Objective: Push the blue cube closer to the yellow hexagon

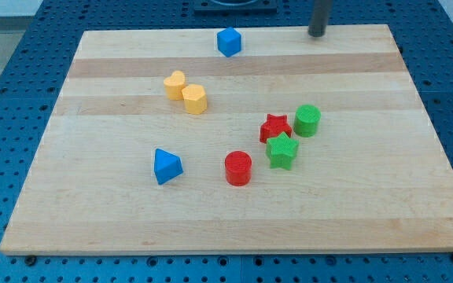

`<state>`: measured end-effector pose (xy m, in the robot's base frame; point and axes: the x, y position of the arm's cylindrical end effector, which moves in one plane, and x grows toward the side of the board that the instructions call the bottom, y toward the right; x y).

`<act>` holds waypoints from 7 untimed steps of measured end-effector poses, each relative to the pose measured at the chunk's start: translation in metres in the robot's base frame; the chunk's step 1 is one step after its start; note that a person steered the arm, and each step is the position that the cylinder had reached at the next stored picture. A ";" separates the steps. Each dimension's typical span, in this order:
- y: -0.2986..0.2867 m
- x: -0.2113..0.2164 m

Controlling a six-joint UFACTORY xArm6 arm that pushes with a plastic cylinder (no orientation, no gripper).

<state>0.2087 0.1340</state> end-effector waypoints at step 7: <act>-0.160 0.020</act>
<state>0.2289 -0.0263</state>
